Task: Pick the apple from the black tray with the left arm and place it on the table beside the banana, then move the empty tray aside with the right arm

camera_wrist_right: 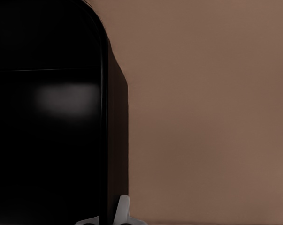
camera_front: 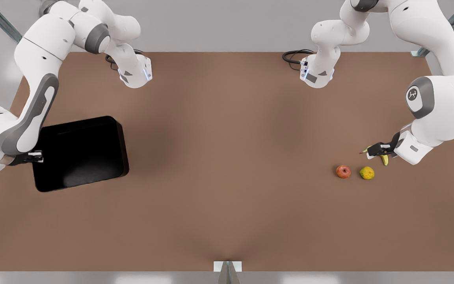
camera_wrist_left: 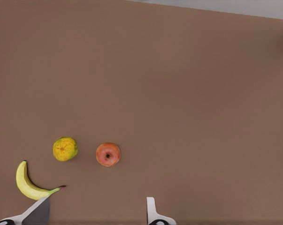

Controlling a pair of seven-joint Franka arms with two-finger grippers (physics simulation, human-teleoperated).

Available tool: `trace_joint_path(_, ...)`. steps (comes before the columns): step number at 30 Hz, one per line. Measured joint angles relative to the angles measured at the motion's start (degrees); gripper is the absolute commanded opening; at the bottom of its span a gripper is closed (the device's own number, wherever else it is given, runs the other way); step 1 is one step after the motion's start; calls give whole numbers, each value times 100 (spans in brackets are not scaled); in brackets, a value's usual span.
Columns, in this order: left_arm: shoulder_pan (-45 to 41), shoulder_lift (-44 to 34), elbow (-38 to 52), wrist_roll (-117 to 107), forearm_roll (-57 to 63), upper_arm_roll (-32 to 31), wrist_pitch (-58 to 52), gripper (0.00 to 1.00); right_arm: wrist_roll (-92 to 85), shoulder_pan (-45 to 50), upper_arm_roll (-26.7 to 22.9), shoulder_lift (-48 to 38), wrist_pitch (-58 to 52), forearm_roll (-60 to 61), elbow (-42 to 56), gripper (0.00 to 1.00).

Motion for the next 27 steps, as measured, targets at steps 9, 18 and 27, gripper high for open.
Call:
trace_joint_path(9,3,-1,0,-5,0,0,-12,100,-851,-64,23,661,346,281,6,83)
trace_joint_path(18,3,-1,0,-5,0,0,-16,100,-884,-462,1576,-192,-456,143,1624,100)
trace_joint_path(27,-35,144,308,0,119,-7,1,100,513,-2370,5597,-743,-1006,-2078,1991,100)
